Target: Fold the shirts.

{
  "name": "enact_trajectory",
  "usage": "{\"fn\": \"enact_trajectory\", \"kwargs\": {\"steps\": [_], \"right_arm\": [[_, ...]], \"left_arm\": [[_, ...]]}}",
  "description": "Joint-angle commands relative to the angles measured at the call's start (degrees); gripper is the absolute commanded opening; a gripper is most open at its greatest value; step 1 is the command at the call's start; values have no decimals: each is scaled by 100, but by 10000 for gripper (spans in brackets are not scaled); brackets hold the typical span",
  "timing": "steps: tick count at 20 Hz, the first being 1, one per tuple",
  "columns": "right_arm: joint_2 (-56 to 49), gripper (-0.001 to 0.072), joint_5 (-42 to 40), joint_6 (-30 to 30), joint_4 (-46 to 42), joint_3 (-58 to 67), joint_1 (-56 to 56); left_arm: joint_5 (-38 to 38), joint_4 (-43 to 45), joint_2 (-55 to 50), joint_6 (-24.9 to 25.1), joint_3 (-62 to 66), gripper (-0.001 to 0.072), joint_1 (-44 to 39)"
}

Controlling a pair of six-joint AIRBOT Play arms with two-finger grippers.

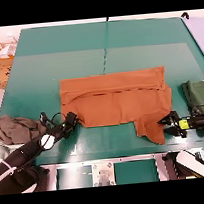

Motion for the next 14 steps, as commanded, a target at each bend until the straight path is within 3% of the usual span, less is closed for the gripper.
{"fn": "enact_trajectory", "kwargs": {"steps": [1,7,12,14], "right_arm": [[-144,505,-831,-761,787,-358,101],[-138,483,-417,-1198,1075,101,90],[-140,480,-295,-1040,702,249,90],[-140,292,-295,-1036,533,249,90]], "left_arm": [[11,2,7,7,4,22,-2],[2,0,9,4,7,22,-2],[-42,2,9,9,7,22,-2],[-63,2,9,9,7,22,-2]]}}
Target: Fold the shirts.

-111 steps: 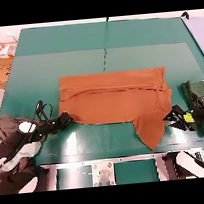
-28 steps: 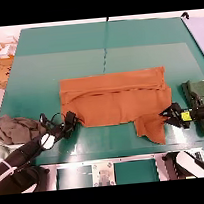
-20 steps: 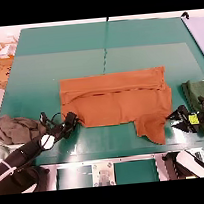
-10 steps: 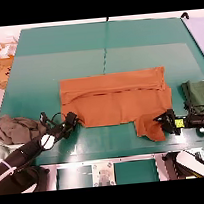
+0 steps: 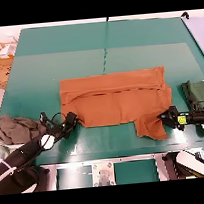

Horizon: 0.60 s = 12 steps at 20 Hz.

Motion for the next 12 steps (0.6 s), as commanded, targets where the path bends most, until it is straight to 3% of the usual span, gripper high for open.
{"fn": "enact_trajectory", "kwargs": {"steps": [1,3,7,12], "right_arm": [[9,206,146,52,-120,44,7],[13,30,162,50,-79,59,7],[291,15,387,146,-131,166,7],[933,15,723,999,-603,243,7]], "left_arm": [[-85,2,4,2,4,22,-2],[-144,2,4,63,4,22,-2],[-590,402,732,306,4,20,59],[-2538,1189,1493,409,13,21,1182]]}}
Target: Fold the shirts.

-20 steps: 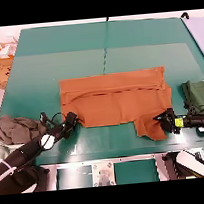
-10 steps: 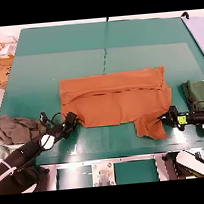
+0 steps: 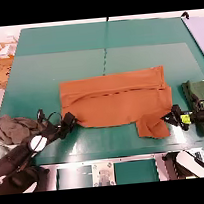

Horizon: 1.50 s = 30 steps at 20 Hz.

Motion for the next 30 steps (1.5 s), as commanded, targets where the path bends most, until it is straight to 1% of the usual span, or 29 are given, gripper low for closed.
{"fn": "enact_trajectory", "kwargs": {"steps": [1,4,5,8,12,14,17,20,22,23,24,25,26,28,29,30], "right_arm": [[398,15,310,420,-223,94,4],[599,15,608,483,-107,422,13],[608,16,673,479,101,599,37],[581,15,610,485,599,1176,326],[107,15,74,680,994,2070,876],[-476,15,-83,678,1154,2616,1071],[-1670,15,-404,671,1202,3436,1453],[-2992,16,-817,656,1204,4253,1797],[-3851,17,-984,649,1204,4839,1934],[-4214,35,-1049,651,1209,5128,1969],[-4531,138,-1036,649,1255,5425,1969],[-4784,280,-918,647,1307,5735,1952],[-4933,350,-680,555,1309,6041,1893],[-4975,361,-201,-7,1279,6505,1665],[-4975,421,7,-129,1237,6682,1510],[-4975,588,138,-225,1128,6789,1346]], "left_arm": [[-1185,424,372,286,66,21,688],[-1665,446,345,1147,605,20,966],[-1781,533,341,1283,815,20,1021],[-2140,874,98,1325,1423,20,1213],[-2227,887,-861,1921,2470,20,1543],[-2317,892,-1510,2129,3117,20,1727],[-2326,870,-2638,2374,4083,21,1805],[-2280,868,-3936,2369,5101,21,1805],[-2214,852,-4577,2365,5619,23,1805],[-2026,850,-4758,2367,5764,30,1805],[-1777,850,-4850,2365,5858,354,1805],[-1561,850,-4846,2354,5914,720,1810],[-1580,855,-4819,2398,6052,720,1867],[-2050,881,-4680,2702,6422,720,2109],[-2391,883,-4583,2839,6603,720,2258],[-2723,896,-4503,2968,6767,720,2398]]}}
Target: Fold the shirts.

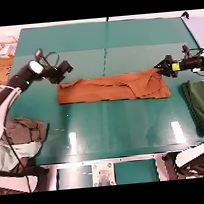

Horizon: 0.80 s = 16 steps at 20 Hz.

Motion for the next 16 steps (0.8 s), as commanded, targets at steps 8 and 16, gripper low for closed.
{"fn": "enact_trajectory", "kwargs": {"steps": [8,16], "right_arm": [[-907,639,1604,-1235,-682,520,-743],[-1344,451,1742,-1512,-275,588,-120]], "left_arm": [[-1915,-17,258,728,658,23,632],[-2227,-1257,258,1628,656,22,632]]}}
